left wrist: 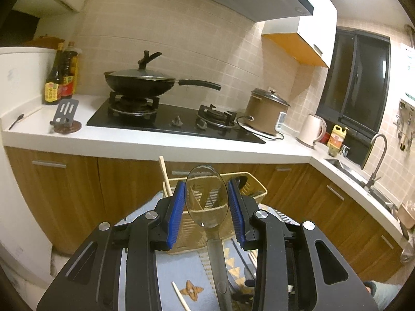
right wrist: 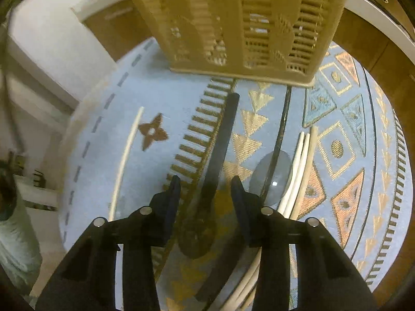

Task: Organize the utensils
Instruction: 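Close the right gripper on a black spoon handle and lift it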

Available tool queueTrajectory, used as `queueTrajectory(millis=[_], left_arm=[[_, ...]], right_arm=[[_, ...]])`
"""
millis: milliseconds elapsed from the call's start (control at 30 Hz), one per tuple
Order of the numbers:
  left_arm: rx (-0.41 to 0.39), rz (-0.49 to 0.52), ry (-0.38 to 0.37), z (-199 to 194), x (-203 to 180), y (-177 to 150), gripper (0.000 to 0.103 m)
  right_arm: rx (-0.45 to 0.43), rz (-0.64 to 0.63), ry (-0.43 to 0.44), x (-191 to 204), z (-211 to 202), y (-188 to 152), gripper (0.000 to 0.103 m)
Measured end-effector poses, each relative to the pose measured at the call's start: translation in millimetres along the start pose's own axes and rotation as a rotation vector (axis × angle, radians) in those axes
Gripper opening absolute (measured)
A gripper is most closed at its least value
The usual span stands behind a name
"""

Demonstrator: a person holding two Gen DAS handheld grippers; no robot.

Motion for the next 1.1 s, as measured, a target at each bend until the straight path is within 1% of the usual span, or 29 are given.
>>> queueTrajectory(millis=[33, 167, 200, 300, 400, 467, 600, 733, 833, 933, 1000, 1033, 1100], left_arm=[[0.002, 0.003, -0.003, -1, 0, -1, 0.032], [0.006, 0.010, 0.000, -3, 1, -5, 0.032], [0.007, 0.008, -0.001, -4, 3, -5, 0.032], [0.007, -0.001, -0.002, -5, 6, -6, 0.032], [0.005, -0.005, 0.004, -8, 9, -7, 0.032], [0.006, -0.006, 0.006, -9, 9, -7, 0.032], [0.007, 0.002, 0.018, -10, 9, -6, 0.032], [-0.008, -0.006, 0.022, -11, 10, -1, 0.032], [-0.028, -0.007, 0.030, -10, 8, 5, 0.032], [-0.045, -0.006, 0.031, -8, 7, 14, 0.032], [-0.062, 0.004, 0.035, -5, 4, 23, 0.032], [-0.070, 0.011, 0.040, -3, 2, 28, 0.032], [-0.085, 0.020, 0.042, 2, 0, 37, 0.032]], right_arm=[[0.011, -0.001, -0.022, 2, 4, 0, 0.034], [0.002, -0.009, -0.091, 11, 6, 4, 0.028], [-0.003, -0.012, -0.116, 13, 7, 7, 0.021], [-0.018, -0.027, -0.164, 21, 11, 12, 0.013], [-0.023, -0.032, -0.155, 27, 13, 15, 0.010], [-0.044, -0.026, -0.115, 31, 13, 17, 0.010], [-0.140, -0.001, -0.034, 23, -18, 13, 0.010], [-0.260, 0.027, 0.047, 12, -57, 3, 0.010], [-0.341, 0.039, 0.082, 9, -85, 1, 0.010], [-0.452, 0.050, 0.122, 1, -117, 0, 0.010], [-0.526, 0.059, 0.133, -4, -137, 6, 0.010], [-0.572, 0.066, 0.146, -12, -152, 13, 0.010], [-0.654, 0.087, 0.149, -18, -167, 28, 0.010]])
Point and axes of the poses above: each gripper's, at about its wrist camera, not at the fingertips, and z roughly the way its jaws point, x to its left, y to its top, the point moved 1 cm from there along z, roughly the way its jaws point, and after that the axes turned 11 degrees about -y, right-handed, at the moved point
